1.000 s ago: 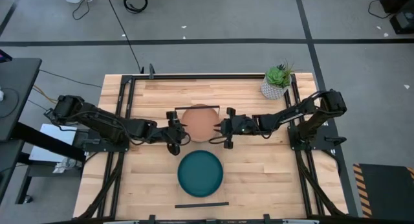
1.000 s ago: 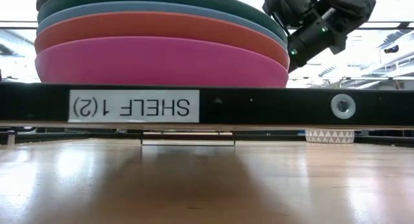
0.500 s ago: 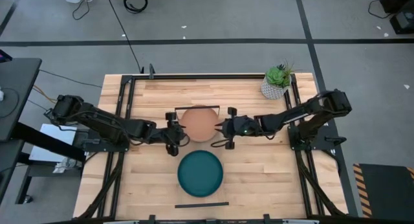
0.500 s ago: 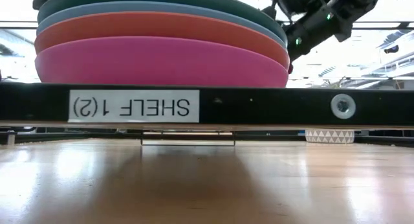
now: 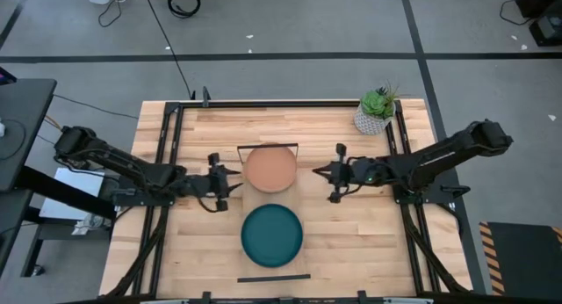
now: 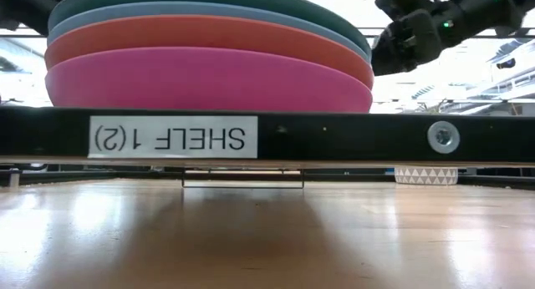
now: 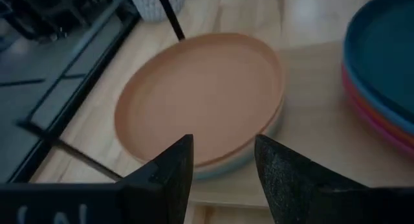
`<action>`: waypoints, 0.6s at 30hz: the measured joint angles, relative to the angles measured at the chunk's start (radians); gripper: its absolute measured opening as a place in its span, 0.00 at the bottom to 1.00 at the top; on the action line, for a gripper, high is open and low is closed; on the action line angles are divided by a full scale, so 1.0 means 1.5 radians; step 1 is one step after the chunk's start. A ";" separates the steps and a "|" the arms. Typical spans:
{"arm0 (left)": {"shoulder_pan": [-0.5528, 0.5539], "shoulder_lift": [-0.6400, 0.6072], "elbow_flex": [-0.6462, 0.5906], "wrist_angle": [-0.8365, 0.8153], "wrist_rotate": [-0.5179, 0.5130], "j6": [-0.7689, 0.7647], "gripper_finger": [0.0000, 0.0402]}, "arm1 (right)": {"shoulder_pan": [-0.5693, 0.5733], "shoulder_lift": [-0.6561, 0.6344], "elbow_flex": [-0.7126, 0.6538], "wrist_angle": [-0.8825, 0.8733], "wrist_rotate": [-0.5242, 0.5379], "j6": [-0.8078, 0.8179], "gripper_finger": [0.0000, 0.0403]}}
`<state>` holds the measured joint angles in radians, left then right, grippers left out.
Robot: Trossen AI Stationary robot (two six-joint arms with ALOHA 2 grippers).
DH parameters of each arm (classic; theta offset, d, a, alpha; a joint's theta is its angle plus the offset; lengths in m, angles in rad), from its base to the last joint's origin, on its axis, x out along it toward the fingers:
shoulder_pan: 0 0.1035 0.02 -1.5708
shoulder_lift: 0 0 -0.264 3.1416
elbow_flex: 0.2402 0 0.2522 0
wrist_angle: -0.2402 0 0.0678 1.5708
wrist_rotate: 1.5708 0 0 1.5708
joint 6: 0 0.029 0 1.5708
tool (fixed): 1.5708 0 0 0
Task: Place and stack plates onto a shelf
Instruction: Return to Home Position
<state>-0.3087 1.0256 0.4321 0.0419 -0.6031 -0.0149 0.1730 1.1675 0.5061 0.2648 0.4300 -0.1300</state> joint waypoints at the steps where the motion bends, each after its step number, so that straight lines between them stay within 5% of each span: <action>1: -0.001 -0.020 -0.014 0.009 -0.002 0.000 0.43 | -0.008 -0.019 -0.011 0.001 -0.002 0.004 0.02; 9: 0.006 -0.228 -0.106 0.068 0.016 0.022 0.42 | -0.086 -0.159 -0.098 -0.001 -0.095 0.032 0.02; 18: -0.003 -0.412 -0.201 0.056 0.019 0.020 0.30 | -0.154 -0.290 -0.174 0.015 -0.148 0.037 0.02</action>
<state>-0.3134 0.4080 0.1306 0.1265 -0.5740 0.0156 -0.0574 0.7331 0.2457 0.2866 0.2086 -0.0738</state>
